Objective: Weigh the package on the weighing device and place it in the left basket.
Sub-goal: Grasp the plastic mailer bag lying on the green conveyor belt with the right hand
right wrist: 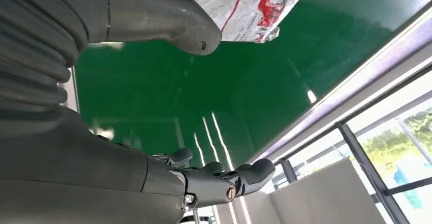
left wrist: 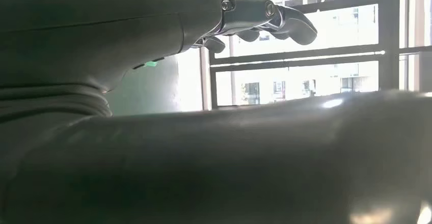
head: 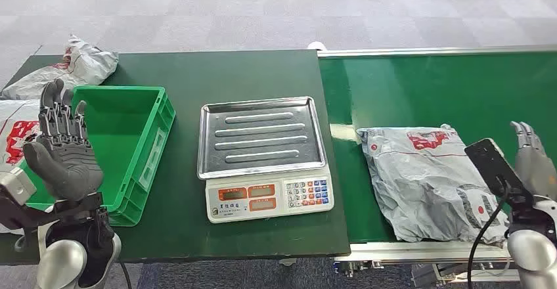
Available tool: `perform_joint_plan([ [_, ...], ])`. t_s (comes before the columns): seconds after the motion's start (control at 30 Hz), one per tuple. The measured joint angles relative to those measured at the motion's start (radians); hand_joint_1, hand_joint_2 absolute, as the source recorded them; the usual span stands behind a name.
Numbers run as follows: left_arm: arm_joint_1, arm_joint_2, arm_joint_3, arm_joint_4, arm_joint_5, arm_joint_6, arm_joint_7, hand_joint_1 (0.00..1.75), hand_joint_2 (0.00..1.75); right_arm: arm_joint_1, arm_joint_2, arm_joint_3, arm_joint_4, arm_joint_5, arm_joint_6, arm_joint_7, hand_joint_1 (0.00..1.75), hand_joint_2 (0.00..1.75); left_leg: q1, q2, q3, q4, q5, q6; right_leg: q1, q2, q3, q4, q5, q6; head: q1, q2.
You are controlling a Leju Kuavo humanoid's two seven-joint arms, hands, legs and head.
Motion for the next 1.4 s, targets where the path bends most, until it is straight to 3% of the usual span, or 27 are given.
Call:
perform_joint_plan([
  [0.1, 0.006, 0.001, -0.002, -0.005, -0.002, 0.006, 0.0, 0.0, 0.0, -0.012, -0.002, 0.005, 0.011, -0.051, 0.017, -0.004, 0.0, 1.75, 0.0, 0.0, 0.0, 0.0, 0.0, 0.0, 0.0, 0.0, 0.0, 0.0, 0.0, 0.0, 0.0, 0.0],
  [0.4, 0.023, -0.005, -0.004, -0.012, -0.03, 0.027, -0.004, 0.0, 0.0, -0.093, 0.016, 0.045, 0.104, -0.393, 0.074, -0.085, 0.0, 1.75, 0.0, 0.0, 0.0, 0.0, 0.0, 0.0, 0.0, 0.0, 0.0, 0.0, 0.0, 0.0, 0.0, 0.0],
  [0.77, 0.023, -0.016, -0.008, -0.008, -0.034, 0.011, -0.002, 0.0, 0.0, -0.1, 0.072, 0.09, 0.181, -0.459, 0.039, -0.104, 0.0, 1.75, 0.0, 0.0, 0.0, 0.0, 0.0, 0.0, 0.0, -0.001, -0.001, 0.0, 0.0, 0.0, 0.0, 0.0],
  [1.0, 0.016, -0.034, -0.023, 0.006, -0.04, -0.009, 0.018, 0.0, 0.0, -0.05, 0.105, 0.123, 0.202, -0.302, -0.043, -0.069, 0.0, 1.75, 0.0, 0.0, 0.0, 0.0, 0.0, 0.0, 0.0, 0.0, -0.001, 0.0, 0.0, 0.0, 0.0, 0.0],
  [1.27, 0.026, -0.079, -0.023, 0.006, -0.085, -0.059, 0.058, 0.0, 0.0, 0.056, 0.122, 0.125, 0.148, 0.264, -0.133, 0.116, 0.0, 1.75, 0.0, -0.001, -0.002, 0.0, 0.0, 0.0, 0.0, -0.001, -0.002, 0.0, 0.0, 0.0, 0.0, 0.0],
  [1.4, 0.029, -0.096, -0.023, 0.006, -0.086, -0.06, 0.06, 0.0, 0.0, 0.068, 0.124, 0.134, 0.121, 0.493, -0.147, 0.163, 0.0, 1.75, 0.0, 0.0, -0.001, 0.0, 0.0, 0.0, 0.0, -0.001, -0.002, 0.0, 0.0, 0.0, 0.0, 0.0],
])
